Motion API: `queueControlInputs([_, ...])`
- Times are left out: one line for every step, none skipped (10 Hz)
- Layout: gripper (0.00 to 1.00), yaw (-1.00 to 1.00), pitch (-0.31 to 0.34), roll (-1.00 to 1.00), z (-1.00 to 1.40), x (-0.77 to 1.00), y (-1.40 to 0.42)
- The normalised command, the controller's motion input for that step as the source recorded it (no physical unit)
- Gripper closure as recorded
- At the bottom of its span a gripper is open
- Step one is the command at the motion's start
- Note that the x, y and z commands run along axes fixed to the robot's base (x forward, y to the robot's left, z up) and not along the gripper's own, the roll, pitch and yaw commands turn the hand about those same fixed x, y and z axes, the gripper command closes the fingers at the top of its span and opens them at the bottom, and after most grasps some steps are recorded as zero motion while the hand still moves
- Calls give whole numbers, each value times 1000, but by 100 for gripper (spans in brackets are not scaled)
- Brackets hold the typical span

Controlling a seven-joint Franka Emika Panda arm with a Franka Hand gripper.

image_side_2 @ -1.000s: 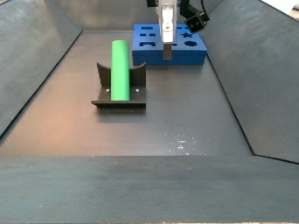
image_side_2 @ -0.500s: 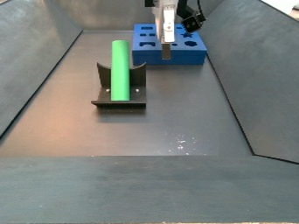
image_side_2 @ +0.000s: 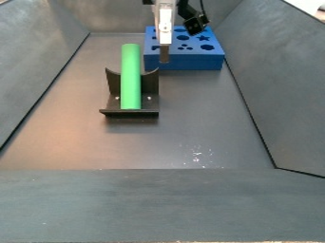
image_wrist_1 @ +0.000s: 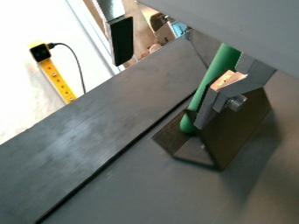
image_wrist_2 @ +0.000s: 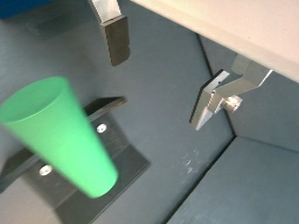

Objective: Pick up the oval object. Move up. Place the oval object on the fixture. Regrasp the oval object. Move to above the board. Insert the oval object.
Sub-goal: Regrasp the oval object, then move to above the board.

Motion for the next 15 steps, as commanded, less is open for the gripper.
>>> queueControlInputs([0,-65,22,96,-46,1000,-11])
queueControlInputs([0,-62,55,92,-45,1000,-12])
queueControlInputs([0,-54,85,91,-47,1000,-12])
queueControlInputs([0,-37,107,93,-43,940,-12])
queueControlInputs([0,-9,131,99,-41,825,-10])
queueControlInputs([0,15,142,107,-35,742,-11])
queueControlInputs([0,35,147,114,-36,662,-14])
queueControlInputs([0,60,146,120,-35,566,-15])
queueControlInputs([0,75,141,120,-34,498,-19])
queueControlInputs([0,87,136,119,-36,429,-23])
queueControlInputs([0,94,129,122,-25,340,-26])
queueControlInputs([0,97,126,122,-29,277,-29])
queueControlInputs([0,100,122,120,-29,237,-30])
queueControlInputs([100,0,0,0,0,0,0])
queueControlInputs([100,91,147,-150,1000,-21,-216])
